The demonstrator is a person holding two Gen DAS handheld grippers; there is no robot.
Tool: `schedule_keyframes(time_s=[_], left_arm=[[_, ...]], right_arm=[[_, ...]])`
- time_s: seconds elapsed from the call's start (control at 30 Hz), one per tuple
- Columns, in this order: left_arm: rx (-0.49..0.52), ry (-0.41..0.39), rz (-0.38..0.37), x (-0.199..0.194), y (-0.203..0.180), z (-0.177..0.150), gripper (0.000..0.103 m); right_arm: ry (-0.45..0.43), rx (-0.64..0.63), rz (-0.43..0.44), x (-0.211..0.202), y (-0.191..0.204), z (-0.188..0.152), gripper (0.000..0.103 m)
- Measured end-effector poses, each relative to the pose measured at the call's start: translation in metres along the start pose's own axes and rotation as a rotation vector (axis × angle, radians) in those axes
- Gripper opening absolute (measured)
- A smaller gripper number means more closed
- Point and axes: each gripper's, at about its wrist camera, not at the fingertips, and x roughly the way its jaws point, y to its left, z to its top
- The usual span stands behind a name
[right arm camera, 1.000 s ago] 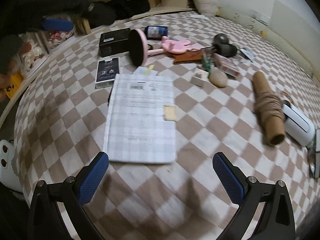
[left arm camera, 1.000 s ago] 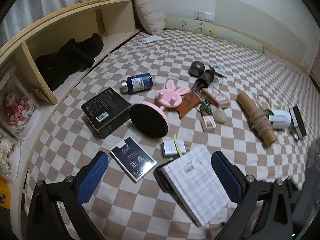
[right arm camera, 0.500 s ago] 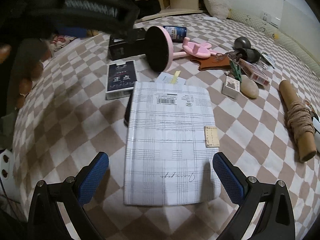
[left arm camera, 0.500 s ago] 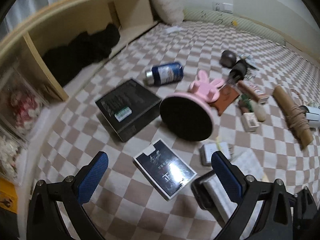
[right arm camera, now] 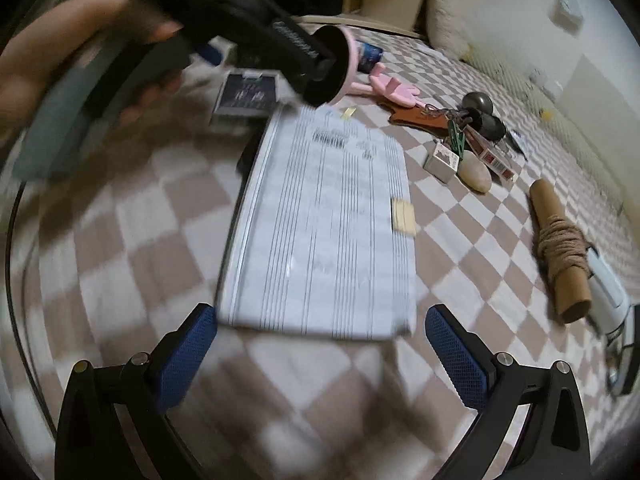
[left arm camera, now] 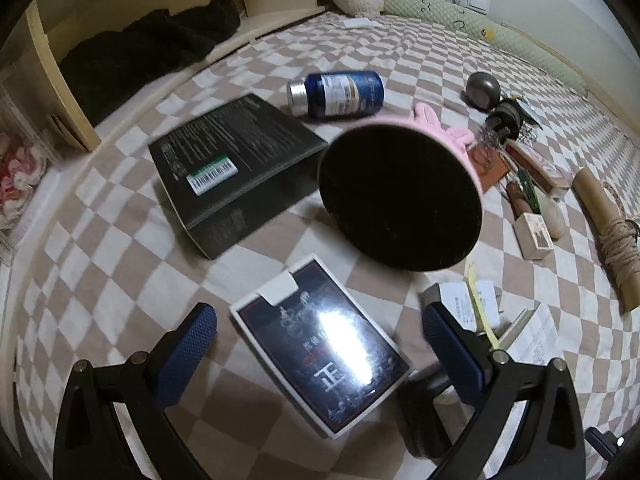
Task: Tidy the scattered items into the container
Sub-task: 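Move both tools toward the white notebook and the ZENDEN card box, then grasp the white notebook edge with the right tool while the left tool approaches the card box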
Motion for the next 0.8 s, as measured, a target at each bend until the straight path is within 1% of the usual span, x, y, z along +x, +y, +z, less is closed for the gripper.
schedule_keyframes(time_s=[0.07, 0.17, 0.27, 0.4, 0.53, 0.57, 0.67, 0.8], left_arm=[[-0.011, 0.01, -0.013, 0.005, 0.001, -0.004, 0.103], [-0.03, 0.019, -0.025, 0.01, 0.004, -0.009, 0.103], [-0.057, 0.007, -0.043, 0.012, 0.008, -0.014, 0.103], [-0.053, -0.005, -0.044, 0.01, 0.007, -0.016, 0.103], [-0.058, -0.009, -0.053, 0.009, 0.009, -0.017, 0.103], [-0.061, -0.009, -0.056, 0.009, 0.009, -0.017, 0.103], [-0.072, -0.009, -0.068, 0.008, 0.012, -0.016, 0.103], [-0.109, -0.011, -0.102, 0.006, 0.018, -0.013, 0.103]], right_arm=[[-0.008, -0.035, -0.031, -0.004, 0.0, -0.009, 0.103], [0.002, -0.051, -0.066, -0.007, -0.002, -0.017, 0.103], [0.008, -0.062, -0.1, -0.008, -0.002, -0.022, 0.103], [-0.032, -0.237, -0.173, -0.009, 0.018, -0.025, 0.103], [0.001, -0.268, -0.206, -0.003, 0.024, -0.019, 0.103], [-0.005, -0.272, -0.222, -0.003, 0.025, -0.018, 0.103], [-0.05, -0.331, -0.321, -0.002, 0.034, -0.018, 0.103], [-0.055, -0.409, -0.37, 0.004, 0.044, -0.015, 0.103]])
